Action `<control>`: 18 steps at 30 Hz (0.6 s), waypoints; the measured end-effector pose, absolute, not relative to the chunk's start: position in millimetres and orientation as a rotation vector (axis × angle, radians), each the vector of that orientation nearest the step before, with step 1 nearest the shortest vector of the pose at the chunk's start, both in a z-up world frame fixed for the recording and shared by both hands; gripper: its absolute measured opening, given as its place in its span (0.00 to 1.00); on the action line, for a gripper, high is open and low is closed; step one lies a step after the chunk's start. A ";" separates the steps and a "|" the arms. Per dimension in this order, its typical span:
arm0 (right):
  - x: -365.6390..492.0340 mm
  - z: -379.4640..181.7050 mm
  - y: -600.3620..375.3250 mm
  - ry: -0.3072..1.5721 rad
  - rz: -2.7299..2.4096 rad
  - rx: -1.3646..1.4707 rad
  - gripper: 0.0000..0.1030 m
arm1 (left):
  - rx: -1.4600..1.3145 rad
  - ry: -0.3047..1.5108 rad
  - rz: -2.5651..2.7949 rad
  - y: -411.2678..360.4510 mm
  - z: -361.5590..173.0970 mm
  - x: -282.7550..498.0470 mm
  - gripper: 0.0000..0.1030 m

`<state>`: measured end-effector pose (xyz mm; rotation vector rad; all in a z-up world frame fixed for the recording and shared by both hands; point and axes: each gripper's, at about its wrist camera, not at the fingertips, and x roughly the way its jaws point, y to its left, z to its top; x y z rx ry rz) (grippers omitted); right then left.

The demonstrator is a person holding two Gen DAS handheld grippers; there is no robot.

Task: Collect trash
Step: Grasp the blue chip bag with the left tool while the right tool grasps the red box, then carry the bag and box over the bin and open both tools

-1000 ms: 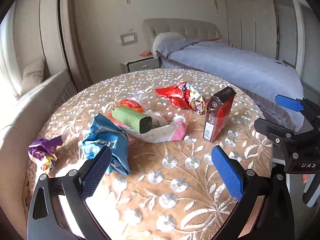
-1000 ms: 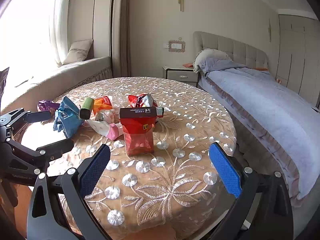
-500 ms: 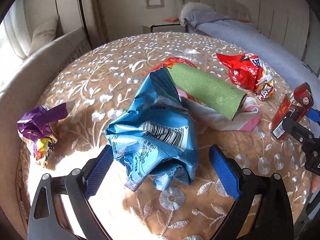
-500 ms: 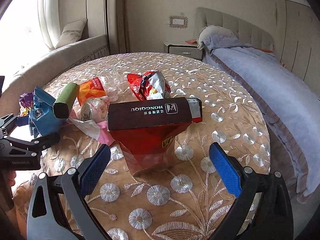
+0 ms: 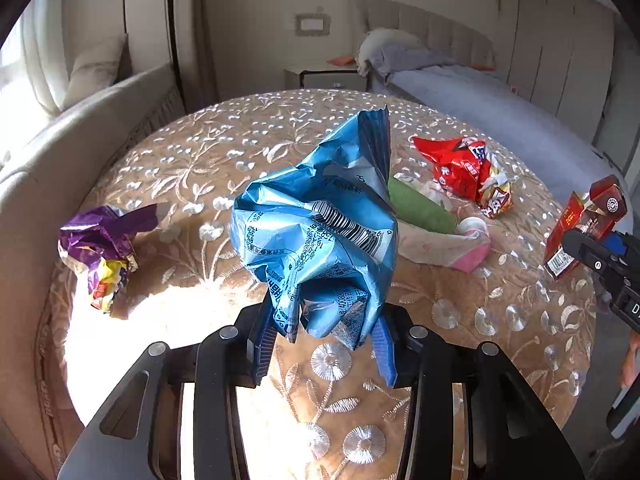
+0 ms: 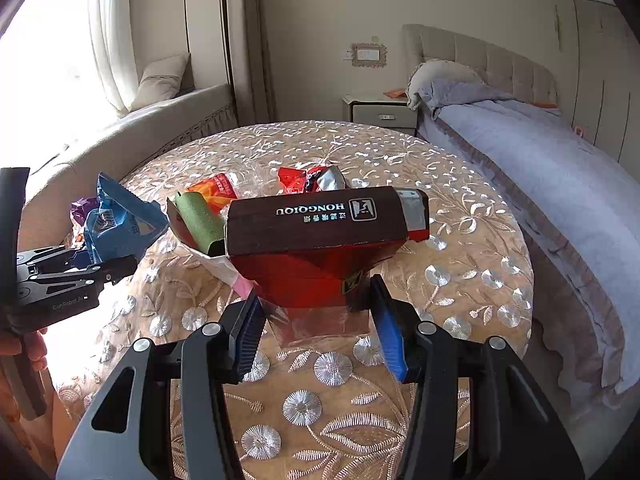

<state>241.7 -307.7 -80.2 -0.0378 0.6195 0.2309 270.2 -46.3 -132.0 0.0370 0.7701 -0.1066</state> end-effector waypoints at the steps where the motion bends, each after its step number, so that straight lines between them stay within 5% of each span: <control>1: 236.7 -77.0 -309.1 0.612 0.233 -0.036 0.51 | 0.042 0.755 -0.110 -48.9 -126.7 262.9 0.39; 18: 161.5 -49.2 -374.3 0.511 0.118 -0.014 0.51 | 0.179 0.635 -0.348 -156.6 -90.5 189.4 0.39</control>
